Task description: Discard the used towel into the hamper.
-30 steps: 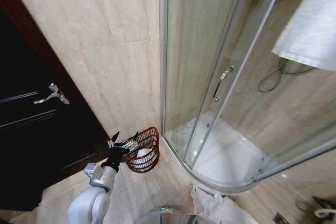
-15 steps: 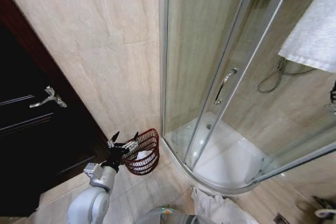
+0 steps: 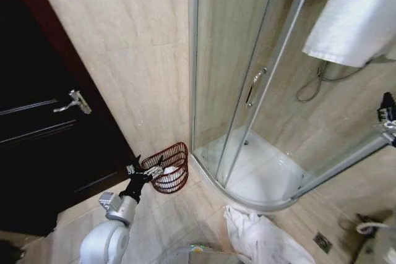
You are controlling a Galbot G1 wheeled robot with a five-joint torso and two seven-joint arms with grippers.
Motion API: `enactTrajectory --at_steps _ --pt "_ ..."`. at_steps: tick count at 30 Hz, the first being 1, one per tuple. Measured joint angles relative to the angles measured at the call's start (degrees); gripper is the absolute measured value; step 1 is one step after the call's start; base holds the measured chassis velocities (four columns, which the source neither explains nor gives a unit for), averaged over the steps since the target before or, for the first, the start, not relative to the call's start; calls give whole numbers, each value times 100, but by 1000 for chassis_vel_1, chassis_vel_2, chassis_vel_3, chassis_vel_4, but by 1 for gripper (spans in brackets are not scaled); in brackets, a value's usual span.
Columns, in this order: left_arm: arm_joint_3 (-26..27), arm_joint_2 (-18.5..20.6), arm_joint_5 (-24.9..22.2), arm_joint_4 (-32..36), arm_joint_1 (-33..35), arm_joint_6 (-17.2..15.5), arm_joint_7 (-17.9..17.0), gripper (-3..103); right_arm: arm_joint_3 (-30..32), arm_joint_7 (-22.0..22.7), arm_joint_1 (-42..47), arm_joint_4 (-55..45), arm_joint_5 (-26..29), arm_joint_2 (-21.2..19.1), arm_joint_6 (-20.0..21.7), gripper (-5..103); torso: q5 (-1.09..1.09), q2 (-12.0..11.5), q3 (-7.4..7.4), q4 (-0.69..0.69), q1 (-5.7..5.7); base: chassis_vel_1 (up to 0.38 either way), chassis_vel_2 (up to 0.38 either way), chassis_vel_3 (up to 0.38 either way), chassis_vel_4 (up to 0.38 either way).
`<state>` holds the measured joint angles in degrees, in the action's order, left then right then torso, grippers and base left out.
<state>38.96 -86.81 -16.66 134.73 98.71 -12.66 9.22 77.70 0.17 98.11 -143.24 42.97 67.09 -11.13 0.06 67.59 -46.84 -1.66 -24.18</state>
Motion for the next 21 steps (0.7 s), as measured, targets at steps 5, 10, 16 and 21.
enactTrajectory --at_steps 5,10,16,21 --pt "1 0 0 0 6 0 0 100 47 59 8 -1 31 -37 28 100 -6 3 1 -3 3 184 -161 -205 215" --pt "0 0 0 0 0 0 0 100 94 71 -27 0 56 -86 27 100 -4 26 -12 -6 -13 -4 -24 -46 48" --pt "0 0 0 0 -2 0 0 100 265 74 -12 0 221 -166 17 100 -7 199 -109 -6 -92 -53 73 82 -37" --pt "0 0 0 0 -1 0 0 100 460 107 -61 0 482 -301 43 100 -7 327 -174 -3 -141 -5 12 4 -5"
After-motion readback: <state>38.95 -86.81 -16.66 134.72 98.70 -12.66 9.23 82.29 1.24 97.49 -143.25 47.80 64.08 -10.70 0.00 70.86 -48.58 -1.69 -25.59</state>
